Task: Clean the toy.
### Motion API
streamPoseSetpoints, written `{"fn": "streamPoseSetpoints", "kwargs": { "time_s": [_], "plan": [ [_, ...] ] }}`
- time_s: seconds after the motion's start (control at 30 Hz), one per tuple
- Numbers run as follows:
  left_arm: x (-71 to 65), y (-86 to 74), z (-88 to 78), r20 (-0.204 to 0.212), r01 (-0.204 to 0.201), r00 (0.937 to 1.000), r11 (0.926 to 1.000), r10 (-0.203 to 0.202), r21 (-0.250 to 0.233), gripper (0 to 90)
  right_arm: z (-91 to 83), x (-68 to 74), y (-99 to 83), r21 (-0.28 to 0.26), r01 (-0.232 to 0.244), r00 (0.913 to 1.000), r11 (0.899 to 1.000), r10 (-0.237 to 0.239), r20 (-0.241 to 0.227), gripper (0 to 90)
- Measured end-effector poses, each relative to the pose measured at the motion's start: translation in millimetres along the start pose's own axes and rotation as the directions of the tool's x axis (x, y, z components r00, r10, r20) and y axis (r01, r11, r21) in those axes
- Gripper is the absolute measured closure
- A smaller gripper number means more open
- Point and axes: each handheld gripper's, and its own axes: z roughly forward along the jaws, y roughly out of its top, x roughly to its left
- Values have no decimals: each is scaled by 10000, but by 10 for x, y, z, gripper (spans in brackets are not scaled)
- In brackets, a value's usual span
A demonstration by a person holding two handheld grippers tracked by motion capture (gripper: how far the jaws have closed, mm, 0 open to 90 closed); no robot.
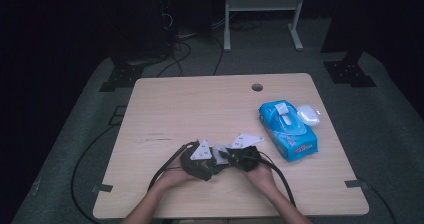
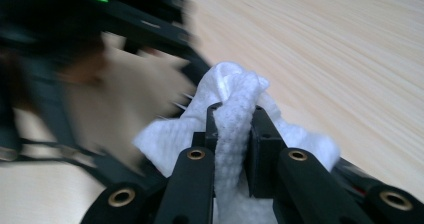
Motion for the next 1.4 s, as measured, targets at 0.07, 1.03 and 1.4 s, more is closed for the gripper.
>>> {"fn": "streamPoseSetpoints", "kwargs": {
  "time_s": [0.07,1.03,1.4],
  "plan": [
    [-4,2,-1,-20,-12,10000,10000,12,-4,244,40,77,33,52,309,9991,9995,-307,-284,813],
    [-50,33,13,144,-213,9997,9998,214,-45,244,15,-34,56,60,176,9963,9998,-180,835,818],
    [-60,38,29,157,-385,9991,9992,382,137,244,69,72,68,58,344,9977,9994,-347,590,816]
  ]
}}
